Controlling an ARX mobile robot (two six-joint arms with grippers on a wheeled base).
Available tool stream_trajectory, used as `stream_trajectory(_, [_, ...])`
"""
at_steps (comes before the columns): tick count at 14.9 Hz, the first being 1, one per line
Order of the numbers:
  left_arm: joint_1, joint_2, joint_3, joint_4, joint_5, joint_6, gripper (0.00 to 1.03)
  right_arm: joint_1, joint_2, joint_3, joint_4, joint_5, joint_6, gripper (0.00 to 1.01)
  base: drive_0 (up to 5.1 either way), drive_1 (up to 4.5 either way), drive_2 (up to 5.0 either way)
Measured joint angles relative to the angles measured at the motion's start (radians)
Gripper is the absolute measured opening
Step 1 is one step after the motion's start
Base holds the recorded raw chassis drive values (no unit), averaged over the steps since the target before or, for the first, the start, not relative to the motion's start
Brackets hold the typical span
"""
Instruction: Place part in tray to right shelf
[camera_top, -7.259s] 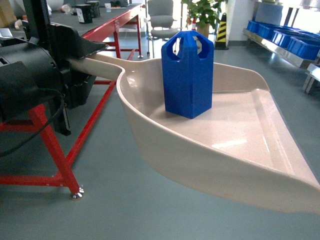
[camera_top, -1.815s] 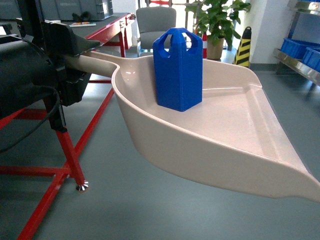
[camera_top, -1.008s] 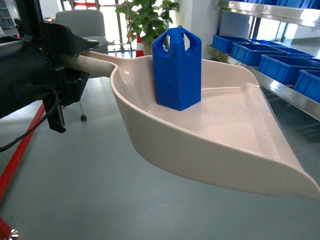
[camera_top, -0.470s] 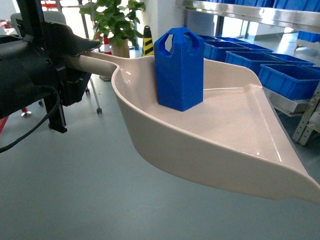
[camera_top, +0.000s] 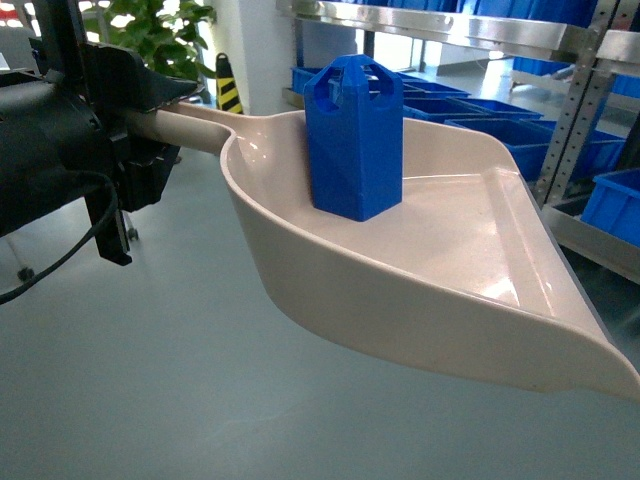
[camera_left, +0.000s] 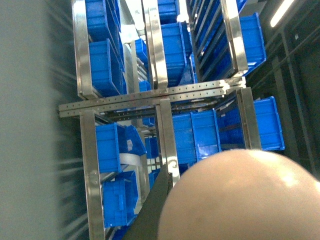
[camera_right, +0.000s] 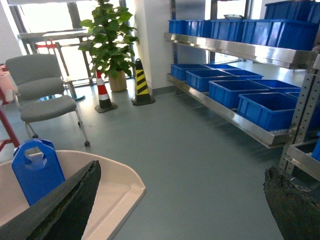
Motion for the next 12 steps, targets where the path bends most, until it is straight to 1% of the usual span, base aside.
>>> stream_trajectory(12, [0.000,0.000,0.000,0.000,0.002,0.000,0.13,0.000,0.000,0.000,0.000,0.000,0.000,0.98,-1.6,-1.60,-1.6])
